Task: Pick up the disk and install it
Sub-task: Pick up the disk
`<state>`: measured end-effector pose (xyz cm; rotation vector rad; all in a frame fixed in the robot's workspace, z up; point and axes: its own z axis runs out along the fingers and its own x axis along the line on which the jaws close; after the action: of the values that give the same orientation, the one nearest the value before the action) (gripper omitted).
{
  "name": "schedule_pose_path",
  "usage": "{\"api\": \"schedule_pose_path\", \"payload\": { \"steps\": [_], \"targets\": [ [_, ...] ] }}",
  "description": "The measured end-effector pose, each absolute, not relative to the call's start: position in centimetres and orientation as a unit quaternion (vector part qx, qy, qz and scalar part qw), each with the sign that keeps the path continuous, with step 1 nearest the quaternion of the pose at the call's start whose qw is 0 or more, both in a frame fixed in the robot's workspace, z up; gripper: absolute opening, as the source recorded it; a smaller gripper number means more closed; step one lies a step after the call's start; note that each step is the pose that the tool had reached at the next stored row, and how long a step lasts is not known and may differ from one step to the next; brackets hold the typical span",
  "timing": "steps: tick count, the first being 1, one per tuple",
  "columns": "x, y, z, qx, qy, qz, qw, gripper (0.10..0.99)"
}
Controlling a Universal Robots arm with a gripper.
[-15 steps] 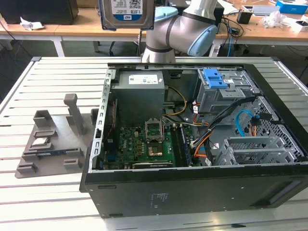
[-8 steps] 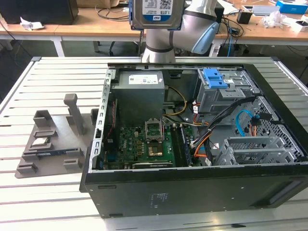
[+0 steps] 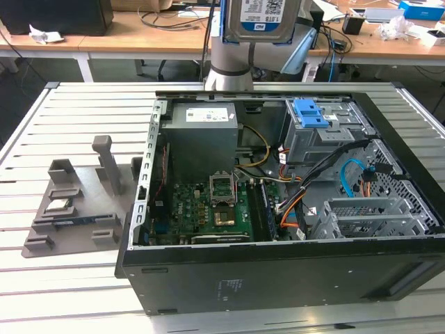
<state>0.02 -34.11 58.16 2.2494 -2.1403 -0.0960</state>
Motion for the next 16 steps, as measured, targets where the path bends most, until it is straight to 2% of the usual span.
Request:
{"api": "schedule_pose_path", "payload": {
  "steps": [16],
  "targets": [
    [10.2,-34.1,58.0,0.724,-0.689,-0.036,0.022,0.365]
  ]
}}
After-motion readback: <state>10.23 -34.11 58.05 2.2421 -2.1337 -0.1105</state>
